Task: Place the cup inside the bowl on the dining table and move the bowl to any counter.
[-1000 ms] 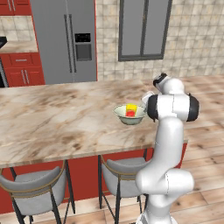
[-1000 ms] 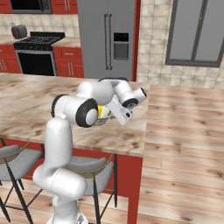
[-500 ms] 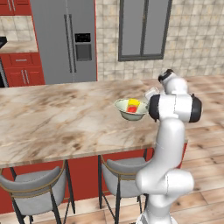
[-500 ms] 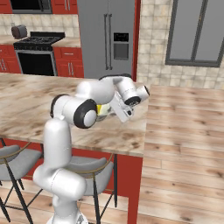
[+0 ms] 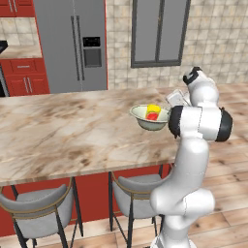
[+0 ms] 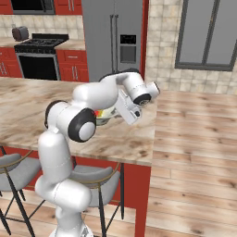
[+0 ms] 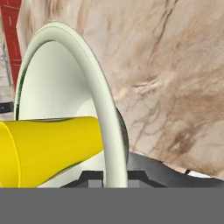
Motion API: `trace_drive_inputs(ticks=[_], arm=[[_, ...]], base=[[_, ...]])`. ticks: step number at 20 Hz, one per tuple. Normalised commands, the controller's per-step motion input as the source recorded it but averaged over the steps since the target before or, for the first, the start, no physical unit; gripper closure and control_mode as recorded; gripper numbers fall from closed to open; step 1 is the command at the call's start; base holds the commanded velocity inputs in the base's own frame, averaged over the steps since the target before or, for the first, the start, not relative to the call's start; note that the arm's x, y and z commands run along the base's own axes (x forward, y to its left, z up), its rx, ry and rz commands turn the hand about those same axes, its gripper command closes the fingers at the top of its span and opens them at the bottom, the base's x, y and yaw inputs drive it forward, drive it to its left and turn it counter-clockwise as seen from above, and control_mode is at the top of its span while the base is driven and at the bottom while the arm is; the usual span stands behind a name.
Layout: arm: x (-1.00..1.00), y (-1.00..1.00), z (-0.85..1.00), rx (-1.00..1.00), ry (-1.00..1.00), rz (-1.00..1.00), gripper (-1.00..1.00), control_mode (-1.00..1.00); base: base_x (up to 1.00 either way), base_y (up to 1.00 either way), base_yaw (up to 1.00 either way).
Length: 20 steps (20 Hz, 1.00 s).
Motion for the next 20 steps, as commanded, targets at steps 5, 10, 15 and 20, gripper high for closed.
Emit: trace_drive_inputs(ticks=[5, 10, 15, 20], arm=[[-0.61, 0.0, 0.42, 0.0, 0.0, 0.07, 1.0, -1.0], [-0.52, 0.0, 0.33, 0.0, 0.0, 0.06, 1.0, -1.0], [-0.51, 0.01, 0.35, 0.0, -0.01, 0.06, 1.0, -1.0], [-0.41, 0.01, 0.31, 0.0, -0.03, 0.05, 1.0, -1.0]], base=[[0.0, 0.0, 0.0], [0.0, 0.0, 0.0], [0.0, 0.0, 0.0], [0.0, 0.0, 0.0]])
